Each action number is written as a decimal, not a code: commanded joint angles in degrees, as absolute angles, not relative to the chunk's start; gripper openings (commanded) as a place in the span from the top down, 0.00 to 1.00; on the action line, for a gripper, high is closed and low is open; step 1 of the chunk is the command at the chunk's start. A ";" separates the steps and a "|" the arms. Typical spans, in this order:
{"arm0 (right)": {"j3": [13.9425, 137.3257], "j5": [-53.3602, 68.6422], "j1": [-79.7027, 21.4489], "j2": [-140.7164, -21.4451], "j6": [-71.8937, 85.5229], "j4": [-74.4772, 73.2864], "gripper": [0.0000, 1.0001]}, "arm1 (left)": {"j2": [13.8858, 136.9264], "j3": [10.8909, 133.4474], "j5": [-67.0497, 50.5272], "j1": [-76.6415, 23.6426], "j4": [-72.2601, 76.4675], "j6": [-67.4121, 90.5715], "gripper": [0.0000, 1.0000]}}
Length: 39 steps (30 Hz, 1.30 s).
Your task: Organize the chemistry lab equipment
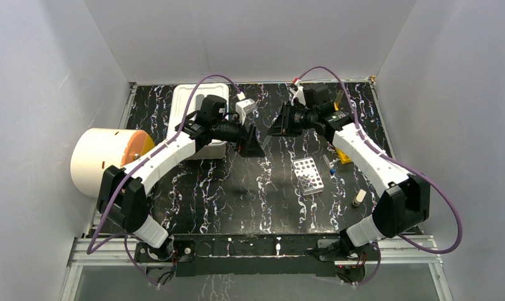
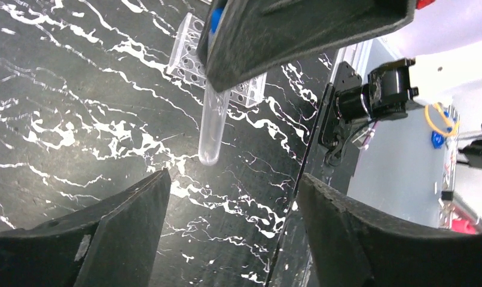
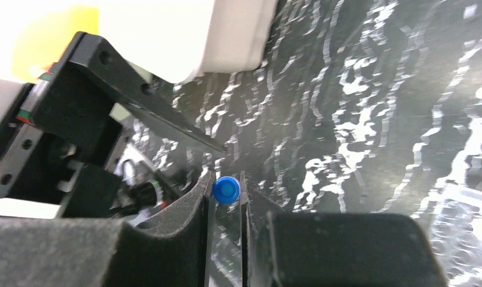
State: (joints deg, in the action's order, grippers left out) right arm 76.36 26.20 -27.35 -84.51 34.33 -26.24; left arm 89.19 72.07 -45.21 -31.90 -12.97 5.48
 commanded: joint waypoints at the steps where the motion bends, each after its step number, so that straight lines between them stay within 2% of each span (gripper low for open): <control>1: 76.35 10.72 -27.04 -79.92 23.23 -27.86 0.82 | 86.17 70.76 -40.58 -32.01 -11.37 8.83 0.20; 5: 70.70 -4.96 -27.08 -78.05 14.72 -26.52 0.83 | 85.96 68.75 -35.59 -31.99 -12.35 9.66 0.19; 10: 61.97 -13.14 -27.07 -74.60 11.45 -18.63 0.83 | 85.72 67.46 -32.67 -31.99 -13.41 11.06 0.18; 16: 52.09 -13.82 -27.16 -70.89 12.29 -9.83 0.84 | 85.76 66.63 -31.93 -31.99 -12.75 12.24 0.18; 23: 47.36 -12.33 -27.23 -69.88 14.74 -8.17 0.84 | 86.43 66.58 -31.65 -31.99 -12.28 12.56 0.18; 39: 45.08 -7.38 -27.21 -71.66 15.29 -6.42 0.84 | 86.48 66.40 -31.73 -31.99 -12.68 13.37 0.18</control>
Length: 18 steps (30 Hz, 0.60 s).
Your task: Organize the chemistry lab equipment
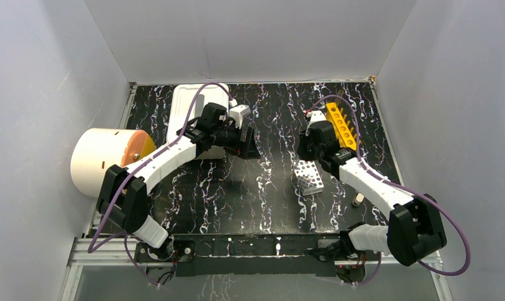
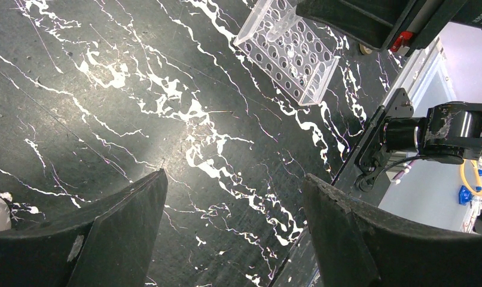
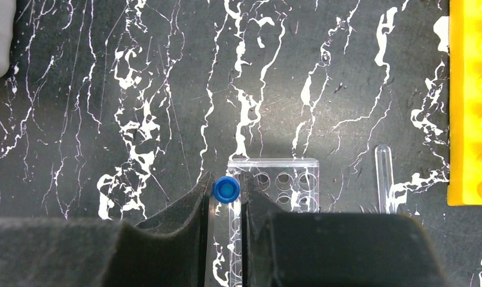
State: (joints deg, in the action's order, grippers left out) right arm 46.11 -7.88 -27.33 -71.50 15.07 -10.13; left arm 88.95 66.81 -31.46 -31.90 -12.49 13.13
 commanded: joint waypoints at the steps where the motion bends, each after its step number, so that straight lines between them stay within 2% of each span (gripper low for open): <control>1: 44.70 -7.49 -27.22 -71.83 14.98 -5.89 0.84 | 86.48 66.39 -31.79 -32.01 -12.71 13.36 0.19; 18: 41.82 -8.57 -27.16 -76.41 11.25 2.20 0.85 | 86.22 66.84 -30.66 -31.99 -13.36 12.86 0.18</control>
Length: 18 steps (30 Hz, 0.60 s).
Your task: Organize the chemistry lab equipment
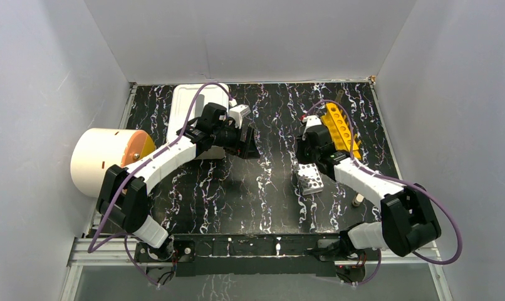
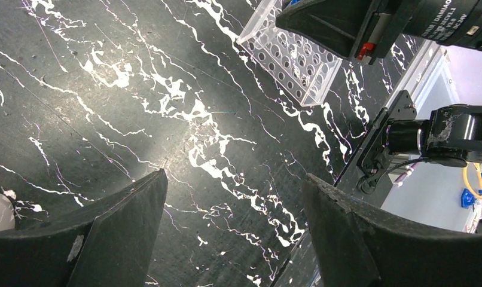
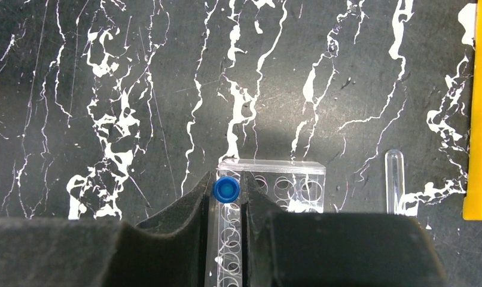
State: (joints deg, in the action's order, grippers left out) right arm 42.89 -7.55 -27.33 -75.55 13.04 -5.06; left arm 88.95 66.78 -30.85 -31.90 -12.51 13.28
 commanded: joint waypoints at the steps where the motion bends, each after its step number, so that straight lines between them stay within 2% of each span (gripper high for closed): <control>1: 41.60 -8.64 -27.20 -76.93 11.09 3.48 0.85 | 86.22 66.91 -30.50 -31.99 -13.36 12.80 0.18; 18: 46.67 -13.38 -27.17 -88.82 9.28 16.80 0.86 | 84.50 66.90 -26.50 -31.99 -14.58 13.07 0.18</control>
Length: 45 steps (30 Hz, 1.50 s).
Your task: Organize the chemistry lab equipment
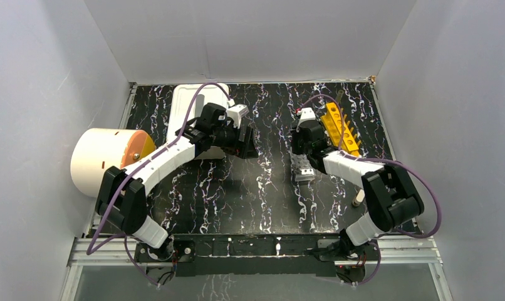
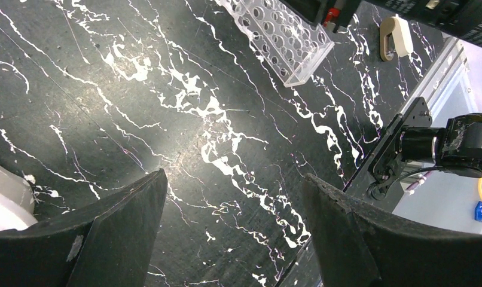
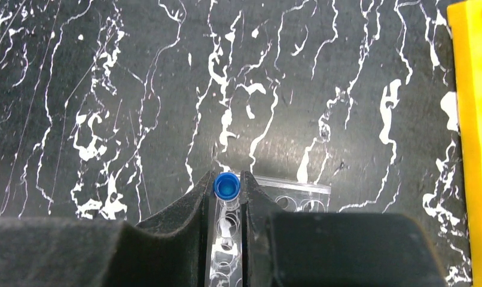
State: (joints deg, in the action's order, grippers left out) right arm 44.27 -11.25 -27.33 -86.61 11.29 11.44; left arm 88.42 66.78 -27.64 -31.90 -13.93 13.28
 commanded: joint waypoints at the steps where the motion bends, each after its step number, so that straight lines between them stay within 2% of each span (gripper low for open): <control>1: 46.55 -13.44 -27.20 -89.11 9.11 17.66 0.86 | 84.26 66.89 -26.27 -31.99 -14.73 13.02 0.18; 16: 40.57 -13.36 -27.17 -88.95 6.62 27.20 0.83 | 83.19 65.84 -25.58 -31.99 -14.81 13.87 0.18; 26: 38.64 -10.96 -27.22 -88.69 7.02 26.71 0.74 | 82.24 64.86 -25.69 -32.01 -14.42 14.34 0.17; 28: 40.14 -11.17 -27.24 -88.56 8.26 24.36 0.69 | 81.95 64.81 -25.50 -31.99 -14.31 14.29 0.17; 33: 44.83 -9.77 -27.23 -85.72 11.26 16.69 0.38 | 81.56 65.08 -24.75 -31.99 -14.26 14.24 0.14; 37: 47.02 -8.10 -27.11 -81.51 11.95 12.71 0.22 | 81.49 65.11 -23.56 -31.99 -14.39 14.07 0.09; 42: 49.82 -7.86 -26.23 -76.55 11.95 3.85 0.17 | 81.01 64.98 -22.10 -31.93 -14.54 13.93 0.02; 45: 50.61 -8.05 -24.46 -72.32 9.91 -1.65 0.23 | 80.27 64.98 -19.28 -31.90 -14.55 14.01 0.02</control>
State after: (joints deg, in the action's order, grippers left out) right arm 47.62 -8.14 -26.61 -77.49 11.38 6.28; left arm 84.49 65.17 -22.63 -31.90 -14.17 14.15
